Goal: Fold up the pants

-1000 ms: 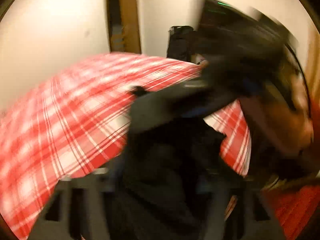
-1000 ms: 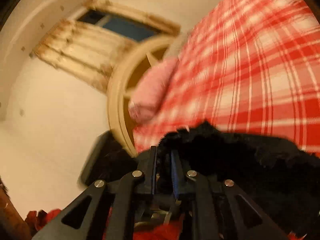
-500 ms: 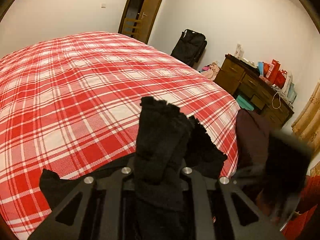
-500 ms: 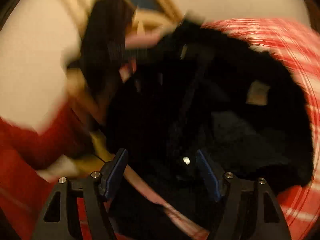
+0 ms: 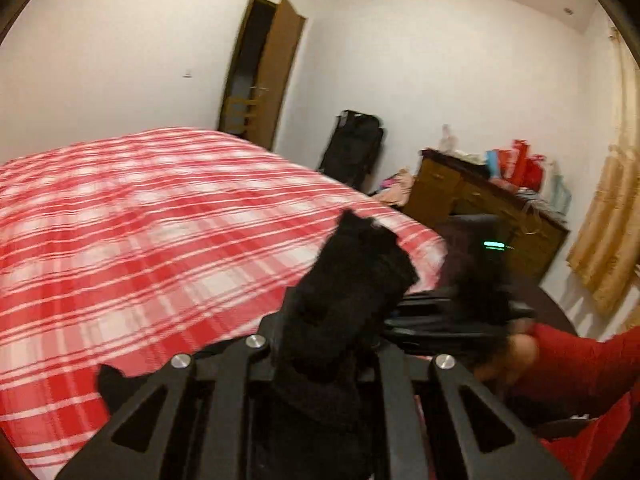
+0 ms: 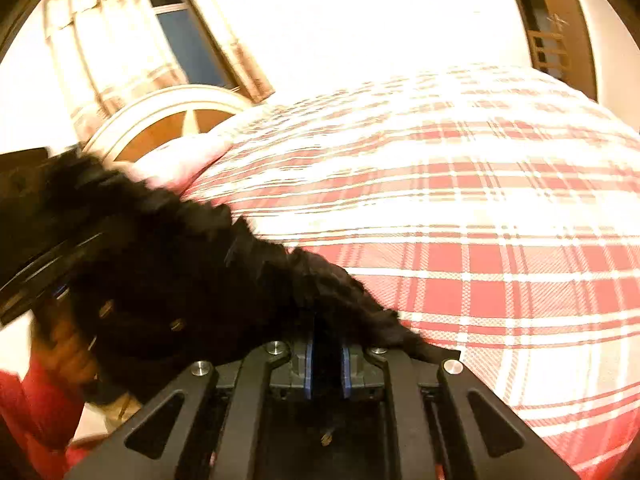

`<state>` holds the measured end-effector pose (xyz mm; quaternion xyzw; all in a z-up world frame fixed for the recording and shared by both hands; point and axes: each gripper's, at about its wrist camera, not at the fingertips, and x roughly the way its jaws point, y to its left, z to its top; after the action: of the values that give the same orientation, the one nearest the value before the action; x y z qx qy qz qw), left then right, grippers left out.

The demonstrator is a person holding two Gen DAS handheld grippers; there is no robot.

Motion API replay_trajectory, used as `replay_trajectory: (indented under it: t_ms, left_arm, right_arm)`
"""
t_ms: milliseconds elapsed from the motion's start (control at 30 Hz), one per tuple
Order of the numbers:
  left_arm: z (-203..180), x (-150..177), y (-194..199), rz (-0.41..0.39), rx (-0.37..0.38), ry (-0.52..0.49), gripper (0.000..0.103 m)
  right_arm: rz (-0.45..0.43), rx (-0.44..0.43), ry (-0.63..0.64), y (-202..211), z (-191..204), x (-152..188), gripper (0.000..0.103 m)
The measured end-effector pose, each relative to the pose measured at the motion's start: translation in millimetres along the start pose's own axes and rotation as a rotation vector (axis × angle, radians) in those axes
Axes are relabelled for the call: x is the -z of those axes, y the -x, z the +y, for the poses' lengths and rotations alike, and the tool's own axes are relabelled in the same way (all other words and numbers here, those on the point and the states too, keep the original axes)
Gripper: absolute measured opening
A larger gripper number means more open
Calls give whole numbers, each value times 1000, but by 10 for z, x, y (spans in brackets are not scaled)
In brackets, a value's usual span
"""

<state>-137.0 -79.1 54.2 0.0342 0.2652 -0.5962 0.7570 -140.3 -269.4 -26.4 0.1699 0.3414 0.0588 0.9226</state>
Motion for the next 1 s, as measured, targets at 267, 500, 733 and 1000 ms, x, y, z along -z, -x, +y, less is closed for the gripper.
replay_trajectory:
  t_ms: [267,500,733,1000]
  left_arm:
    - [-498,418,-670,164,-75,-155,42]
    - [-581,726,-678,252,-92,-245,83]
    - [-466,795,-495,277,-74,-181,99]
    - [-357,851,-17,242,-177,-182,99]
  right_arm:
    - [-13,-178,-432,-263,-808,253,29]
    - [11,-88,-438,523,-959,448,48]
    - [-61,-143,-400,991,-761,577,48]
    - [104,-15,-217,562,-271,533,49]
